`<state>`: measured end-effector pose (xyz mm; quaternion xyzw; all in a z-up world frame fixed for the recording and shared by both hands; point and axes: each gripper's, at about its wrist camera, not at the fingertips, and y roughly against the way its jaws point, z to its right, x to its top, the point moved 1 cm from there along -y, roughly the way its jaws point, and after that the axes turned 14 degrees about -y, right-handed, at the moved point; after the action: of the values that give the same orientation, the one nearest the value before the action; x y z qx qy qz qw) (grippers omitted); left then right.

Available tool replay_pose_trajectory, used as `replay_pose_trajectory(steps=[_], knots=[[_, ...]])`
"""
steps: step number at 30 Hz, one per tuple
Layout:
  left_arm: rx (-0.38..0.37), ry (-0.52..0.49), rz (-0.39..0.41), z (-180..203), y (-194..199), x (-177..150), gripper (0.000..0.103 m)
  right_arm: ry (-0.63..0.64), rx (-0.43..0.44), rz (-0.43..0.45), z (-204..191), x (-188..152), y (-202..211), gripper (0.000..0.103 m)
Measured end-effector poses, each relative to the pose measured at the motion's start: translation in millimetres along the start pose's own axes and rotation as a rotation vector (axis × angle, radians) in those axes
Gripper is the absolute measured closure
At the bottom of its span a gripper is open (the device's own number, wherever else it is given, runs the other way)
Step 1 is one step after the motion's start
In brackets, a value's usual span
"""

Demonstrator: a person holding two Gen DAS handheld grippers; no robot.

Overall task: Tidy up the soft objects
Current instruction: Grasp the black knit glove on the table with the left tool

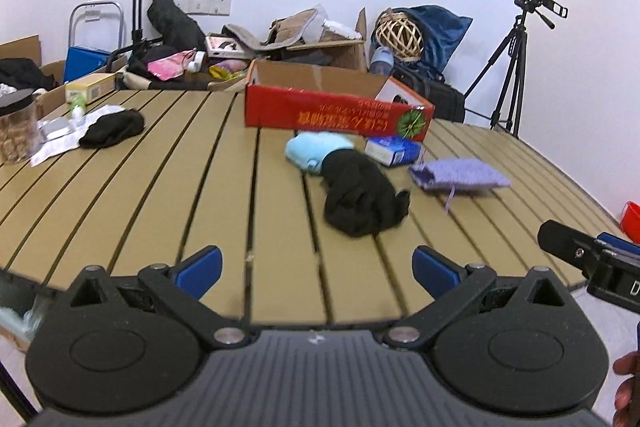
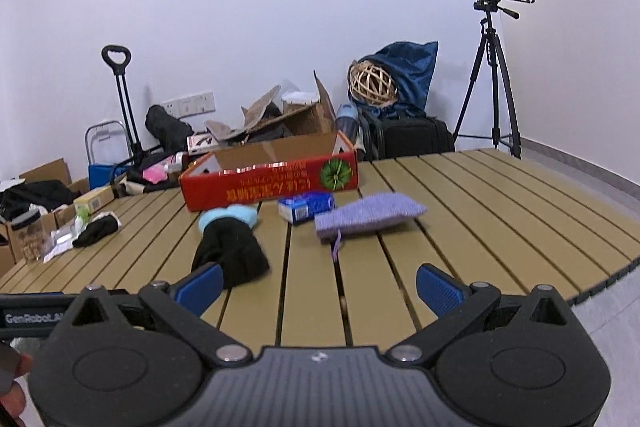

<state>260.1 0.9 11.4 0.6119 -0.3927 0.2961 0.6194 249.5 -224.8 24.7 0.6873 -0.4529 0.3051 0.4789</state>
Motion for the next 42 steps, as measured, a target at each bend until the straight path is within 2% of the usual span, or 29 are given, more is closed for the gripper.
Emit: replay_pose_trajectory(steps=[9, 23, 30, 35, 42], knots=[[0.004, 0.001, 0.001, 18, -45, 33, 0.000, -0.022, -0.032, 0.062, 11, 30, -27, 0.000], [0.062, -0.009, -0.095, 44, -131, 55, 0.000, -0.121, -0.091, 0.072, 55, 64, -88, 0.000], [0.121, -0.001, -0.149, 45, -164, 56, 0.000, -0.152, -0.127, 0.060, 73, 57, -104, 0.000], [0.126, 0.010, -0.191, 45, -178, 53, 0.000, -0.166, -0.139, 0.057, 79, 49, -114, 0.000], [0.139, -0.004, -0.180, 48, -181, 50, 0.000, -0.147, -0.130, 0.044, 77, 39, -122, 0.000]])
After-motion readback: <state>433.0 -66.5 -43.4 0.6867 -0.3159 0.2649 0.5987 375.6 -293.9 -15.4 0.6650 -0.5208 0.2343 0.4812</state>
